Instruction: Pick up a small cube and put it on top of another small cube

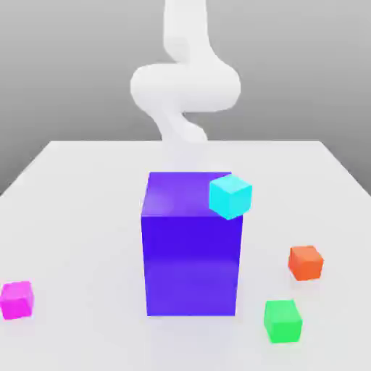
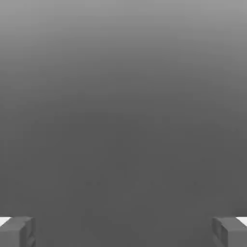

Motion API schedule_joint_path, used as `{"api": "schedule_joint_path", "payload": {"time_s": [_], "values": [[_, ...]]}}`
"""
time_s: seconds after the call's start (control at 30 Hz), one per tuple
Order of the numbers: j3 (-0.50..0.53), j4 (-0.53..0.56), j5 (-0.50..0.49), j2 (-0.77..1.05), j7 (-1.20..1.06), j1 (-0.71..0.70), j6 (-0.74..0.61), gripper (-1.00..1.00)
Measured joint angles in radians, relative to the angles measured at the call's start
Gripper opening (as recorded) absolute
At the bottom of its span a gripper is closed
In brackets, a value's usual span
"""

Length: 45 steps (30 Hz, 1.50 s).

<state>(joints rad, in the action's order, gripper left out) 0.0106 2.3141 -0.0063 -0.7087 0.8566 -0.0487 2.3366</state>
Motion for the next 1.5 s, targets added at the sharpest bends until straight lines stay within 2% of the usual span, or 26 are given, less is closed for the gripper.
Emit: {"api": "schedule_joint_path", "payload": {"time_s": [0.57,0.87,1.03,1.07,1.27,1.5], "values": [[0.146,0.096,0.004,0.622,0.352,-0.283,0.249,0.0],[0.199,0.142,0.133,0.955,0.441,-0.426,0.379,0.0],[0.139,0.113,0.216,1.136,0.395,-0.487,0.508,0.0],[0.129,0.108,0.223,1.155,0.39,-0.495,0.523,-1.0],[0.124,0.106,0.225,1.165,0.388,-0.499,0.532,-1.0],[0.172,0.118,0.129,1.005,0.422,-0.44,0.397,-1.0]]}}
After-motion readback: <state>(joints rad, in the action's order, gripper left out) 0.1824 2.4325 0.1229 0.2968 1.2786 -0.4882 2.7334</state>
